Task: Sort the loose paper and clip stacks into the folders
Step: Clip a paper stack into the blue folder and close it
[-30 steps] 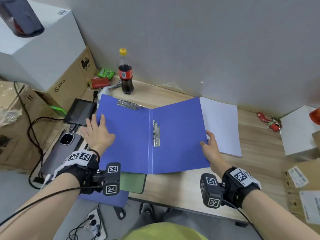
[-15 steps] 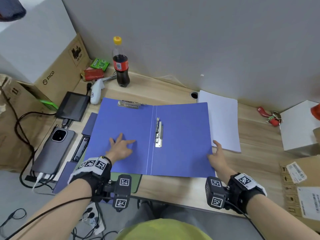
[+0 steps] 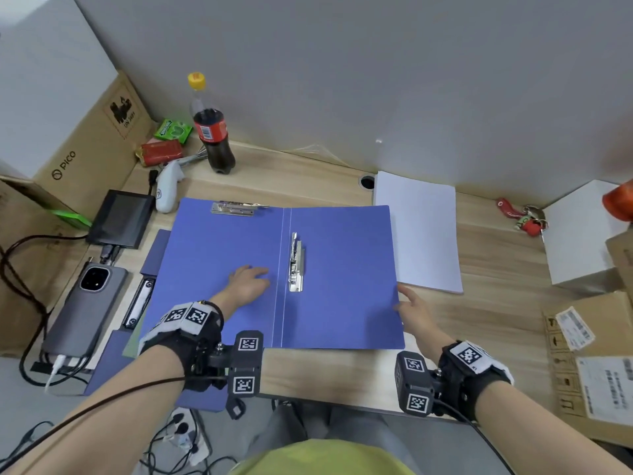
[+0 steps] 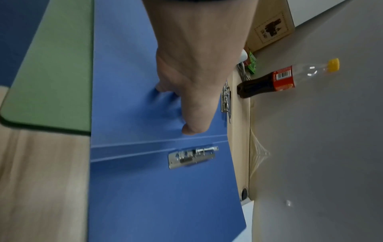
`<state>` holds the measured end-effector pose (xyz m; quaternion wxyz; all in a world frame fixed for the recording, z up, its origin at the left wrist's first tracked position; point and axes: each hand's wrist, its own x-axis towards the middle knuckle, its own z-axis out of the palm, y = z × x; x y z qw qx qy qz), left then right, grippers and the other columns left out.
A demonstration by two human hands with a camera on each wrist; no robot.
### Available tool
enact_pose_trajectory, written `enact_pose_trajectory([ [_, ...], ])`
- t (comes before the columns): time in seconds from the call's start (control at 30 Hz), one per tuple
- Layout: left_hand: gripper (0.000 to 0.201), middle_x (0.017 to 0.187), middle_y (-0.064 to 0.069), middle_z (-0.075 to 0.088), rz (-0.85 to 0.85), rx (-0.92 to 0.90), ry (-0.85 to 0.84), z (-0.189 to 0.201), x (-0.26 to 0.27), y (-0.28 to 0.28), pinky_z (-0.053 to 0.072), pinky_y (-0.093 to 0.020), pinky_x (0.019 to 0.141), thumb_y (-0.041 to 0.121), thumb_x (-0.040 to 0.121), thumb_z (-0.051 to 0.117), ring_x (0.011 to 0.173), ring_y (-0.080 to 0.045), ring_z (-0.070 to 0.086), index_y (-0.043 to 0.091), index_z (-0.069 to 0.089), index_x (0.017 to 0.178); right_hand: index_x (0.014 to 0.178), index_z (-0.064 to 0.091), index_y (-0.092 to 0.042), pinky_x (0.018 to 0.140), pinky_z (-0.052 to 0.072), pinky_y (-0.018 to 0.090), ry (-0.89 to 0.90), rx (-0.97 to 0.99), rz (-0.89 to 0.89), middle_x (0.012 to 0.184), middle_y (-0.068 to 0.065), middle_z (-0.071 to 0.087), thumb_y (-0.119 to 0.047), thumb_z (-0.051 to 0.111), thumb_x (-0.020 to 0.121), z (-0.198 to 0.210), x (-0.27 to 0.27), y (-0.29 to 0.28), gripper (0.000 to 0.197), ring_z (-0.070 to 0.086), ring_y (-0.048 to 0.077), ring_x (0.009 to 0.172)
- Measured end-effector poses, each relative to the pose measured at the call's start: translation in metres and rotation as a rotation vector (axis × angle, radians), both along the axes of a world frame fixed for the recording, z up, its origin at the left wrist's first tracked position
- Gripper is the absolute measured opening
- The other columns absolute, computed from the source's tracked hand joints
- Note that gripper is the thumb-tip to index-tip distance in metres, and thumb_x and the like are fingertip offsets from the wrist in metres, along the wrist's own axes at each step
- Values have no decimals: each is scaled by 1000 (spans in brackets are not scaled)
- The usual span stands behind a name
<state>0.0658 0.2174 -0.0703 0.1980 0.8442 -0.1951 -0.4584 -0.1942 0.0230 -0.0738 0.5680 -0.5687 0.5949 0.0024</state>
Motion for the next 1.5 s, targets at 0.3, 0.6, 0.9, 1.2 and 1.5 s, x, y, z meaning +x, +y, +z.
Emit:
enact_pose_trajectory([
  [0.3, 50, 155, 0, 26, -55, -220, 46, 22, -51, -114, 35, -26, 97, 14, 96, 44, 138, -19, 35, 20, 38, 145, 132, 48, -20, 89, 41, 31, -43, 92, 60, 78, -4, 55, -7, 42, 92, 7, -20, -43, 42, 53, 11, 79],
  [0.6, 52, 155, -3, 28, -91, -287, -19, 35, -63, -239, 35, -27, 91, 16, 98, 43, 136, -24, 37, 17, 30, 149, 133, 48, -17, 81, 41, 25, 21, -27, -81, 124, 5, 49, -8, 46, 94, 7, -72, -138, 40, 52, 20, 106],
  [0.9, 52, 130, -7, 45, -37, -240, -71, 10, -72, -295, 40, -27, 67, 12, 100, 42, 73, -5, 44, 9, 25, 148, 148, 27, -22, 99, 33, 31, -41, 112, -139, 151, 2, 34, -17, 50, 93, -5, -89, -167, 60, 38, 19, 133],
  [1.2, 30, 92, -9, 47, 18, -11, 0, -5, -72, -329, 32, -29, 61, 18, 89, 50, 72, -21, 42, -2, 52, 112, 139, 42, -14, 91, 33, 23, -155, 137, -170, 143, 1, 45, -9, 46, 95, -8, -76, -175, 44, 45, 10, 118],
  [1.5, 21, 61, -5, 36, 64, -44, 103, 1, -111, -352, 23, -28, 54, 12, 91, 49, 53, -19, 28, 9, 42, 71, 145, 35, -16, 104, 32, 29, -76, 100, -220, 150, -1, 37, -11, 40, 98, -7, -111, -194, 48, 37, 16, 135],
])
